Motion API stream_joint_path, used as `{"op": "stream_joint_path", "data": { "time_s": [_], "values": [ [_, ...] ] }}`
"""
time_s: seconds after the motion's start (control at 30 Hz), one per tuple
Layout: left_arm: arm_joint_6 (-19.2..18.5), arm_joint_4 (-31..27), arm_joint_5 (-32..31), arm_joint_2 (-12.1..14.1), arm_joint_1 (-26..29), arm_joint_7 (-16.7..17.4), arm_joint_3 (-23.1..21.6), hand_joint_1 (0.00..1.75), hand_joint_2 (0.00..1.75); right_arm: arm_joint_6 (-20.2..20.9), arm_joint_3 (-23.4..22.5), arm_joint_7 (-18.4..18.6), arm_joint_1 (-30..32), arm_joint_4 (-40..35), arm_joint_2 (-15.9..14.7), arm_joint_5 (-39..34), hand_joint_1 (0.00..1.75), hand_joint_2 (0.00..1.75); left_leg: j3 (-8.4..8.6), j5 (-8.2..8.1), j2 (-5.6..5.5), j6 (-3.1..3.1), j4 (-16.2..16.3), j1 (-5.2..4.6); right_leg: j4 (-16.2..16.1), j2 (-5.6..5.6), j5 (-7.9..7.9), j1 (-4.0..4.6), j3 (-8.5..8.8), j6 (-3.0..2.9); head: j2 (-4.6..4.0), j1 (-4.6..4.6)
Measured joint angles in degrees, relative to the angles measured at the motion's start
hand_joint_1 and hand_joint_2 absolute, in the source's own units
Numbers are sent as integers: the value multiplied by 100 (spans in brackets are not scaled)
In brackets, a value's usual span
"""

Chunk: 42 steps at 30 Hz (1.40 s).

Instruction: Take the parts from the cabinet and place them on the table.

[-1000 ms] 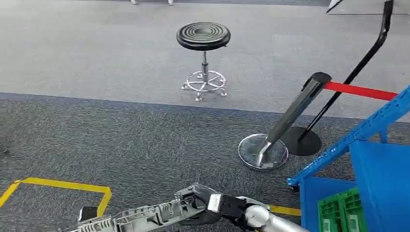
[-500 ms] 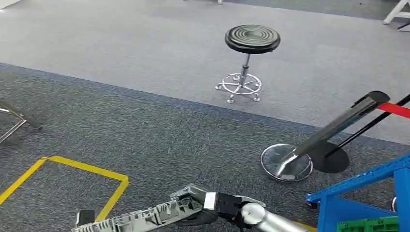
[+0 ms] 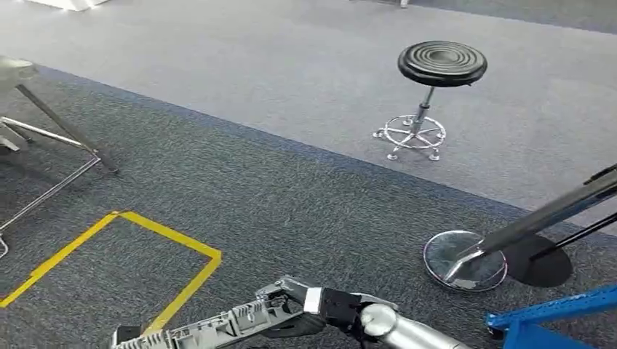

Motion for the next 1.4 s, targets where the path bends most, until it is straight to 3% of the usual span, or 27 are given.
{"op": "stream_joint_path", "data": {
  "time_s": [0.03,0.07,0.1,0.2,0.23,0.27,0.3,0.37,0.4,0.47,0.53,0.57,0.6,0.7,0.73,0.77,0.8,0.87,0.93,0.97,1.03,1.07,1.1,1.23,1.3,1.33,1.4],
  "values": [
    [7,0,-7,0,-7,2,0,0,0,-22,0,-11,5,0,0,2,175,175,273,179,178,25,-450,-9,3,-57,-18,2,24,28,0,-2],
    [13,0,-7,-11,-24,2,0,0,0,-61,-2,-22,29,-9,-4,13,175,175,397,99,437,31,-655,-80,16,-103,-49,58,27,71,0,-6],
    [13,0,-2,-18,-59,-4,0,0,0,-100,-22,-39,75,-22,-15,20,175,175,411,57,407,129,-747,-89,30,-166,-72,78,18,107,0,-9],
    [15,0,61,-20,-24,-77,0,0,0,-173,-79,-48,176,-48,-24,57,175,175,379,70,215,226,-770,-99,5,-362,-98,85,78,172,0,11],
    [15,0,76,-22,-16,-94,4,0,0,-184,-100,-48,183,-76,-28,76,175,175,401,96,161,268,-797,-57,41,-245,-164,43,12,217,0,7],
    [15,0,96,-28,-24,-112,7,0,0,-188,-127,-46,185,-88,-33,94,175,175,397,97,104,286,-797,-54,235,118,-296,33,-41,234,0,37],
    [5,0,129,-28,-53,-135,9,0,0,-195,-157,-48,192,-103,-37,98,175,175,394,101,34,320,-797,-56,631,286,-513,32,-212,232,0,47],
    [-11,0,149,-48,-71,-188,18,0,0,-212,-221,-48,214,-101,-68,105,175,175,389,97,-121,347,-796,-65,1581,387,-893,39,-695,236,0,66],
    [-18,0,168,-46,-67,-190,24,0,0,-216,-243,-48,229,-98,-72,112,175,175,390,97,-198,348,-794,-70,1834,389,-921,39,-857,233,0,61],
    [-18,0,179,-33,-53,-188,33,0,0,-227,-282,-41,250,-96,-81,146,175,175,396,97,-359,347,-786,-70,1512,399,-565,37,-780,211,0,63],
    [-17,0,179,-31,-54,-186,41,0,0,-231,-319,-41,252,-94,-90,196,175,175,407,95,-514,339,-773,-63,549,594,-4,24,-359,172,0,66],
    [-17,0,179,-33,-55,-186,46,0,0,-232,-328,-41,248,-85,-90,225,175,175,390,92,-562,320,-769,-59,244,884,48,-5,-236,148,0,63],
    [-17,0,186,-31,-69,-186,52,0,0,-229,-330,-46,246,-63,-92,264,175,175,349,92,-647,276,-723,-86,65,896,-7,-37,-94,148,0,57],
    [-55,0,214,-26,-33,-186,70,0,0,-146,-321,-46,207,4,-85,374,175,175,294,149,-810,164,-757,-41,106,746,-10,11,-117,111,0,57],
    [-59,0,221,-20,-24,-186,72,0,0,-140,-323,-46,172,24,-65,418,175,175,282,117,-738,147,-727,-45,54,665,17,-29,-87,65,0,57],
    [-59,0,227,-35,-24,-186,79,0,0,-131,-319,-48,127,57,-48,442,175,175,238,24,-382,113,-601,-84,47,604,19,-22,-69,47,0,30],
    [-66,0,225,-39,-50,-186,81,0,0,-125,-315,-48,86,96,-31,455,175,175,92,-169,-199,84,-295,-75,47,519,4,-7,-56,6,0,-7],
    [-66,0,219,-44,-87,-179,81,0,0,-109,-315,-48,68,162,-28,448,175,175,-322,-559,-100,50,559,-52,49,332,-18,19,-42,-26,0,0],
    [-66,0,216,-46,-57,-164,81,0,0,-94,-313,-50,63,212,-24,439,175,175,-489,-588,-88,34,901,-33,51,180,-35,33,-35,-36,0,-2],
    [-66,0,216,-46,-45,-164,81,0,0,-85,-313,-50,58,230,-17,439,175,175,-400,-426,-82,39,730,-32,51,118,-45,37,-27,-32,0,-2],
    [-66,0,212,-42,-46,-162,79,0,0,-85,-313,-52,24,260,2,435,175,175,103,74,56,84,-176,-43,51,-14,-80,47,20,-13,0,-2],
    [-66,0,208,-42,-53,-162,79,0,0,-85,-313,-52,4,271,7,431,175,175,297,139,346,115,-547,-79,50,-56,-99,62,42,12,0,-4],
    [-66,0,203,-42,-83,-162,79,0,0,-83,-313,-57,-4,282,11,420,175,175,350,76,418,130,-654,-151,76,-113,-127,118,31,46,0,-15],
    [-52,0,205,-28,-51,-151,81,0,0,-70,-308,-57,-22,302,53,398,175,175,343,69,166,279,-728,-139,43,-371,-179,126,90,135,0,11],
    [-59,0,212,-24,-60,-151,79,0,0,-72,-302,-57,-39,310,72,398,175,175,367,88,51,341,-758,-91,387,136,-416,74,-84,174,0,42],
    [-68,0,221,-24,-84,-149,79,0,0,-74,-299,-57,-34,324,72,396,175,175,360,98,-25,369,-758,-87,842,278,-625,65,-301,188,0,59],
    [-68,0,223,-22,-75,-149,79,0,0,-76,-302,-57,-14,359,70,387,175,175,360,97,-170,379,-757,-89,1741,380,-919,57,-794,206,0,68]
  ]
}}
